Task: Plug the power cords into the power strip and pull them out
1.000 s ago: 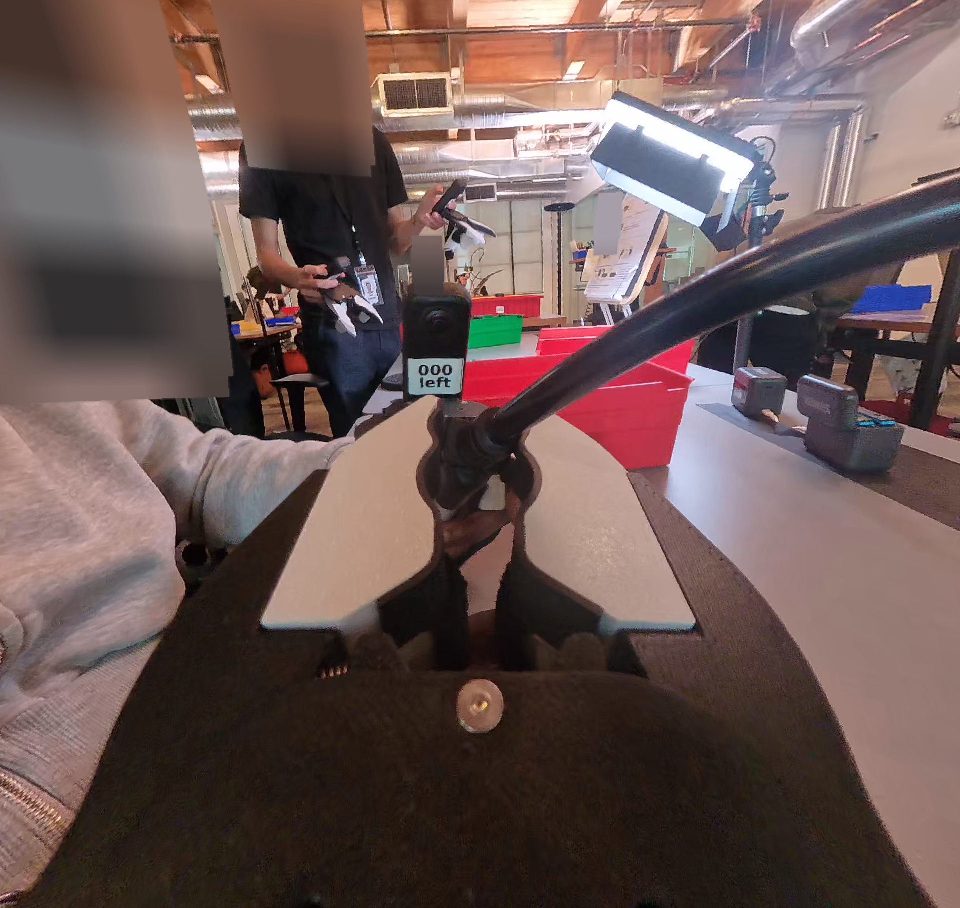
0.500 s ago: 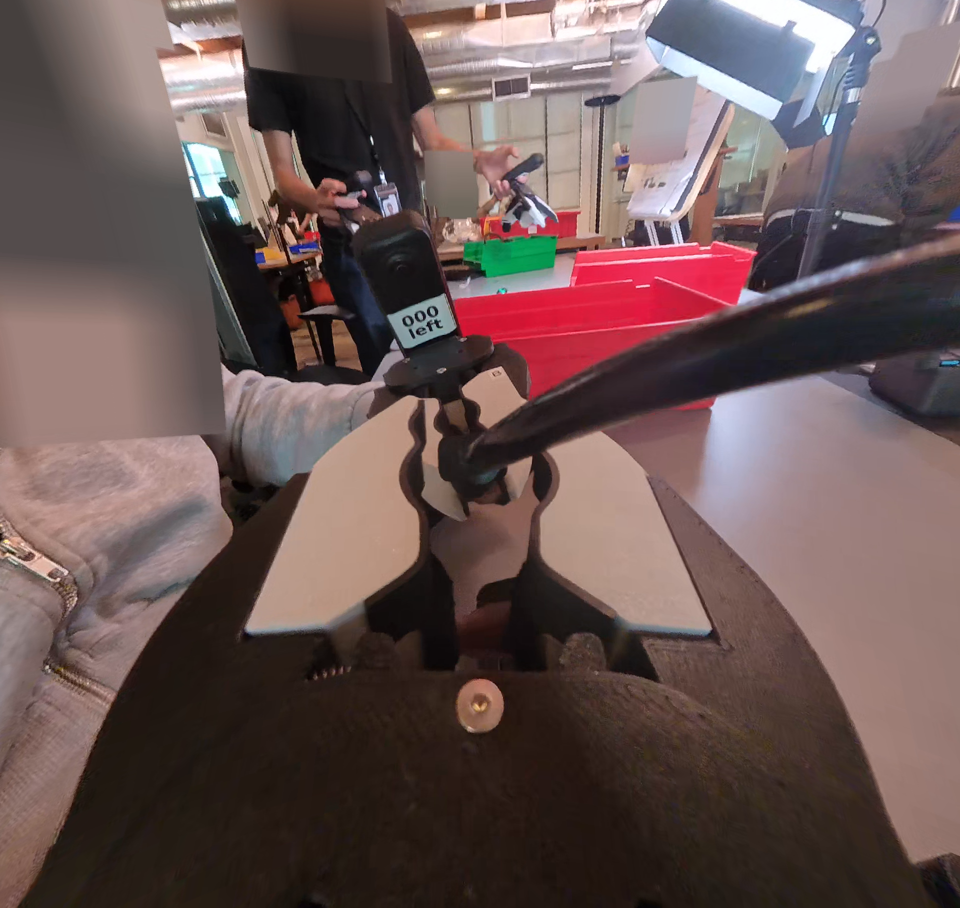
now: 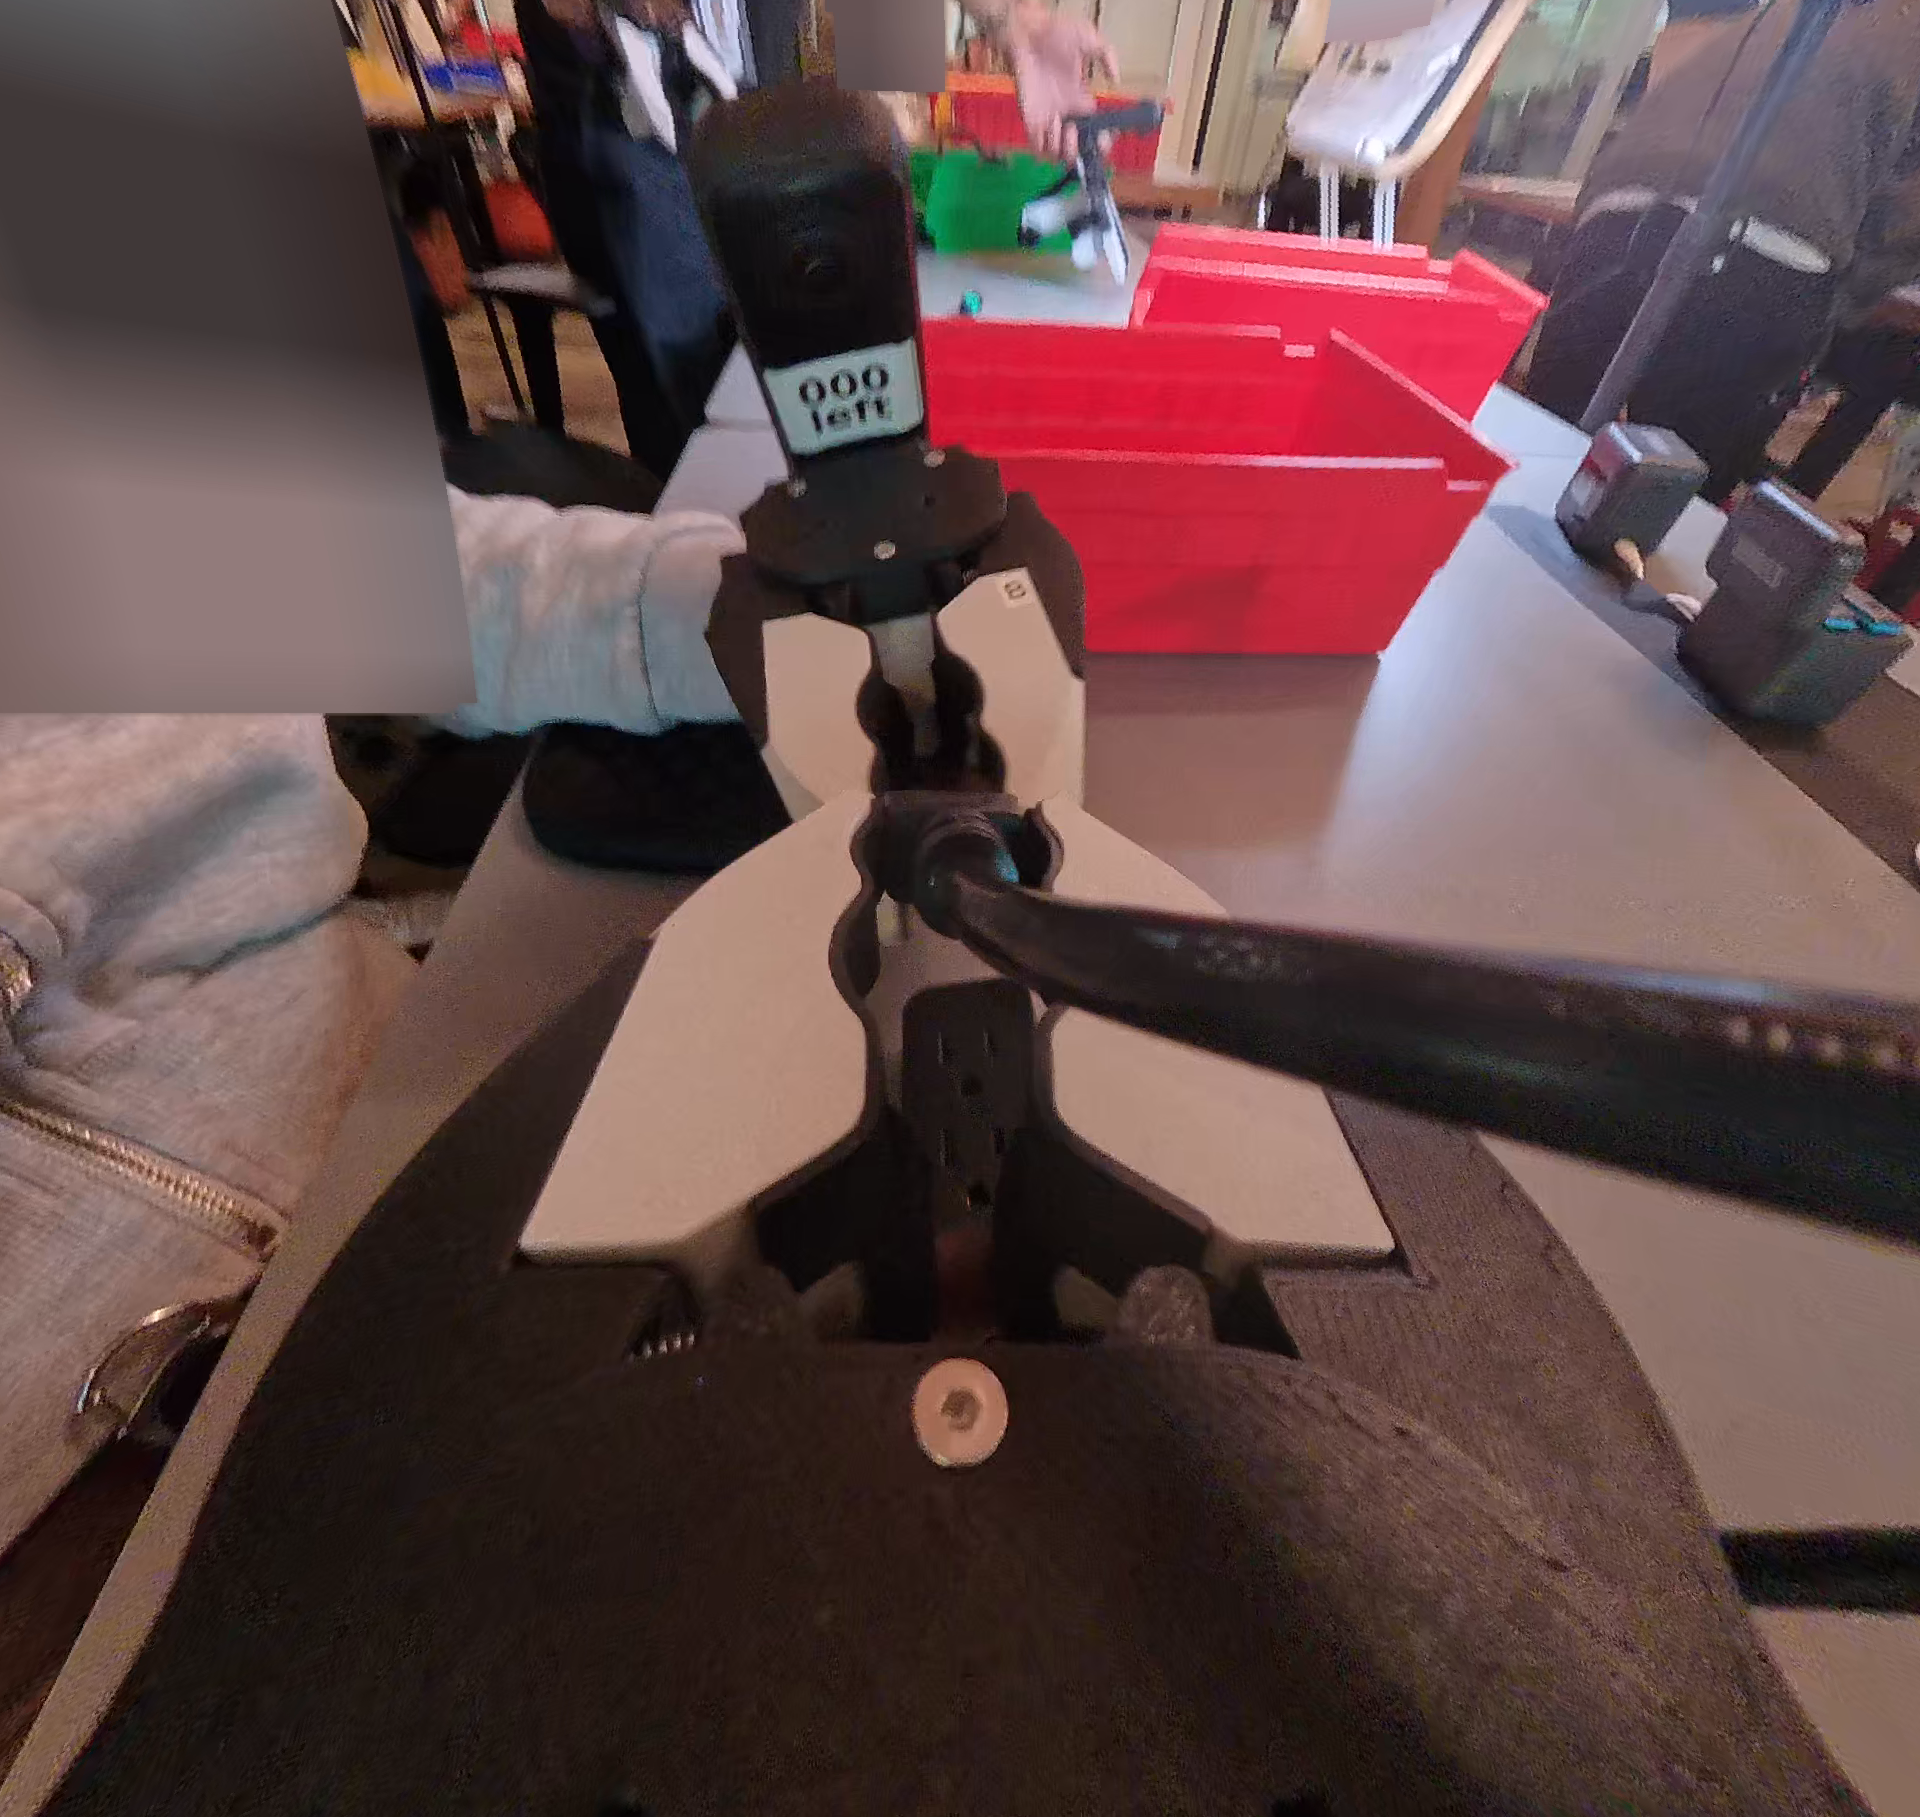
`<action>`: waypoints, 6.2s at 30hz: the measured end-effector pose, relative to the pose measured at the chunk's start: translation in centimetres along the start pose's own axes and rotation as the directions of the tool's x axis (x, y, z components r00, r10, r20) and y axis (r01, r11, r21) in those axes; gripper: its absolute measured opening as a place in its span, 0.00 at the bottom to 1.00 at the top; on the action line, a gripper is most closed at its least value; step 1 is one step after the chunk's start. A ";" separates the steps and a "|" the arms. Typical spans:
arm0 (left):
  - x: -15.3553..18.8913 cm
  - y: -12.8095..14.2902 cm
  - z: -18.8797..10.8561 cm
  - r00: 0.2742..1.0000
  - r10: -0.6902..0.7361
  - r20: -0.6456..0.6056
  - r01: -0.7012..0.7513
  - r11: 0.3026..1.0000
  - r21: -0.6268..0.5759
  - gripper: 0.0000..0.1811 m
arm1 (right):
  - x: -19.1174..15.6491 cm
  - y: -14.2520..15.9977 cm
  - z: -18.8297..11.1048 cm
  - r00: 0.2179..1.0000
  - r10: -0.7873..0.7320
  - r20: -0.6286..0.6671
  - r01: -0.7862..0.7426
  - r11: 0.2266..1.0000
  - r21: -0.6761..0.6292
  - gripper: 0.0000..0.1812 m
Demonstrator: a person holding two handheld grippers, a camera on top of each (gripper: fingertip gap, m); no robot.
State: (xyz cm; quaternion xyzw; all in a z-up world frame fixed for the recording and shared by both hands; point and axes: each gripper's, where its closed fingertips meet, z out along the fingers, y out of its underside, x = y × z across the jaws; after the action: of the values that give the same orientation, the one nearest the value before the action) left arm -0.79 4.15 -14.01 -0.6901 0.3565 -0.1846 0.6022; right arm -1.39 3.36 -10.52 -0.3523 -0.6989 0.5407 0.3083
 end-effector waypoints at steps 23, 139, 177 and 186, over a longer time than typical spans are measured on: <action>0.6 9.0 0.2 0.970 -0.221 -0.105 0.141 0.857 -0.496 0.24 | 1.1 6.0 2.9 0.992 0.095 0.078 -0.021 0.753 -0.657 0.14; 0.7 8.9 0.7 0.976 -0.200 -0.090 0.129 0.856 -0.500 0.24 | 0.9 5.9 2.1 0.999 0.035 -0.028 -0.043 0.578 -0.815 0.10; 0.5 8.9 0.7 0.975 -0.203 -0.089 0.132 0.854 -0.503 0.24 | 1.1 6.3 2.7 1.000 0.006 -0.030 -0.028 0.575 -0.818 0.10; 0.5 8.9 0.6 0.976 -0.202 -0.085 0.133 0.854 -0.504 0.24 | 1.2 6.4 2.8 0.999 0.012 -0.036 -0.036 0.593 -0.805 0.10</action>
State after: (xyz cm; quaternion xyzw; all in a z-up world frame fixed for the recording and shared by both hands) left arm -2.50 4.04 -22.82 -0.8355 0.3702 -0.1850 0.3615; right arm -3.31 3.86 -17.27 -0.4701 -0.8587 0.1665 0.1182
